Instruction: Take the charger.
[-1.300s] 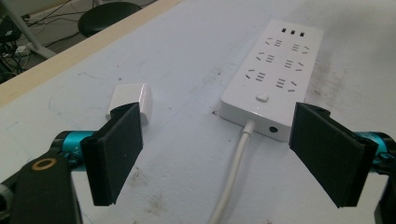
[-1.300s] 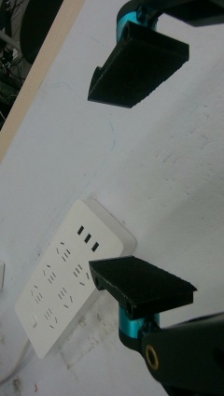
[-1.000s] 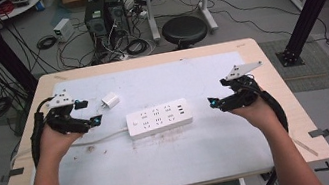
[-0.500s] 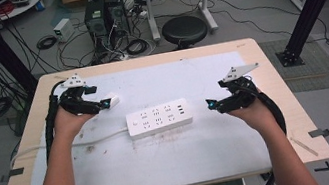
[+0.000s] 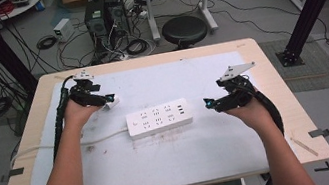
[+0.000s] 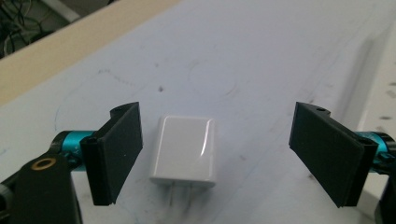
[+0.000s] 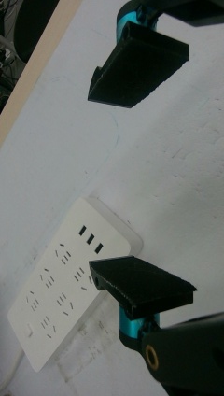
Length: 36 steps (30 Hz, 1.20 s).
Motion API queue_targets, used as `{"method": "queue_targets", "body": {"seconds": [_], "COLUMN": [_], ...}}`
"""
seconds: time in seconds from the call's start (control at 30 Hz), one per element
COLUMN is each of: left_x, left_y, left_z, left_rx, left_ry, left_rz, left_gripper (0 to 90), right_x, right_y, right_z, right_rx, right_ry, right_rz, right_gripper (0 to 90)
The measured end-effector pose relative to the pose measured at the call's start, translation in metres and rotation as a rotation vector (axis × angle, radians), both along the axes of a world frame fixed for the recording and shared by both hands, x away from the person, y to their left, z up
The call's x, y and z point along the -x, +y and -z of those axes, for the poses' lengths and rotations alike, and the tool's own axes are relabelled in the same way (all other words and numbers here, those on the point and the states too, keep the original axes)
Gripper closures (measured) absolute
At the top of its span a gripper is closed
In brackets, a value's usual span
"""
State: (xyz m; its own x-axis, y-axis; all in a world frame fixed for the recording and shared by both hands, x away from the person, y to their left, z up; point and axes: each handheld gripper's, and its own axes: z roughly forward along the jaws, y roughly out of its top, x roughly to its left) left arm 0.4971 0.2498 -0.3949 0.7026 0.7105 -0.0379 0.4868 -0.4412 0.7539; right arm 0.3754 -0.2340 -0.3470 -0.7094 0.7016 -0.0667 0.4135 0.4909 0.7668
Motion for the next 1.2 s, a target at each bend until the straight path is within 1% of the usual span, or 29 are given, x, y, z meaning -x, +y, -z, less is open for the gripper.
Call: {"method": "queue_targets", "body": {"seconds": [0.03, 0.1, 0.17, 0.2, 0.23, 0.37, 0.47, 0.5, 0.57, 0.6, 0.67, 0.73, 0.77, 0.8, 0.9, 0.97, 1.03, 1.07, 1.13, 1.2], "left_x": [-0.006, -0.011, -0.015, -0.016, -0.017, -0.018, -0.019, -0.020, -0.020, -0.020, -0.020, -0.019, -0.019, -0.019, -0.019, -0.019, -0.019, -0.019, -0.018, -0.015], "left_y": [0.000, -0.001, -0.003, -0.003, -0.003, -0.005, -0.006, -0.006, -0.006, -0.006, -0.006, -0.007, -0.008, -0.008, -0.008, -0.007, -0.007, -0.007, -0.007, -0.006], "left_z": [0.007, 0.014, 0.020, 0.022, 0.025, 0.030, 0.033, 0.034, 0.034, 0.036, 0.037, 0.037, 0.037, 0.037, 0.038, 0.038, 0.038, 0.038, 0.037, 0.032], "left_rx": [-0.002, -0.018, -0.039, -0.037, -0.033, -0.037, -0.044, -0.049, -0.049, -0.054, -0.064, -0.081, -0.078, -0.087, -0.100, -0.100, -0.103, -0.101, -0.098, -0.102], "left_ry": [0.018, 0.034, 0.041, 0.050, 0.057, 0.060, 0.066, 0.071, 0.071, 0.080, 0.085, 0.085, 0.087, 0.086, 0.086, 0.089, 0.087, 0.090, 0.099, 0.091], "left_rz": [-0.005, -0.007, -0.013, -0.014, -0.014, -0.008, -0.007, -0.006, -0.006, -0.006, -0.005, -0.003, 0.001, -0.004, -0.004, -0.015, -0.008, -0.024, -0.031, -0.032], "left_gripper": [17.5, 17.5, 17.5, 17.5, 17.5, 17.5, 17.5, 17.9, 19.1, 22.1, 23.8, 27.9, 30.5, 33.1, 35.9, 40.6, 42.2, 42.3, 42.4, 42.5], "right_x": [0.000, 0.001, 0.001, 0.001, 0.002, 0.003, 0.002, 0.002, 0.001, 0.001, 0.000, 0.000, 0.000, 0.000, 0.001, 0.002, 0.003, 0.003, 0.004, 0.004], "right_y": [0.000, 0.000, -0.001, -0.001, -0.001, -0.002, -0.002, -0.001, 0.000, 0.001, 0.001, 0.001, 0.000, 0.000, -0.001, -0.001, -0.002, -0.002, -0.002, -0.003], "right_z": [0.000, -0.001, -0.001, -0.001, -0.001, -0.002, -0.002, -0.002, -0.001, -0.001, -0.001, -0.002, -0.002, -0.002, -0.003, -0.003, -0.003, -0.004, -0.004, -0.004], "right_rx": [0.000, 0.000, 0.000, 0.000, -0.004, -0.004, -0.003, -0.002, 0.001, -0.005, -0.025, -0.021, -0.025, -0.024, -0.025, -0.025, -0.027, -0.028, -0.026, -0.023], "right_ry": [-0.001, 0.001, 0.001, 0.003, 0.001, 0.000, 0.001, 0.008, 0.005, 0.012, 0.018, 0.008, 0.009, 0.008, 0.007, 0.012, 0.008, 0.008, 0.009, 0.005], "right_rz": [-0.004, 0.000, 0.004, 0.004, 0.004, 0.007, 0.008, 0.010, 0.006, -0.001, -0.012, -0.006, -0.008, -0.006, 0.000, 0.002, 0.001, 0.002, 0.003, 0.001], "right_gripper": [17.0, 17.0, 17.0, 17.0, 17.0, 17.0, 17.0, 17.0, 17.0, 17.0, 17.0, 17.0, 17.0, 17.0, 17.1, 17.0, 17.0, 17.0, 17.1, 17.1]}}
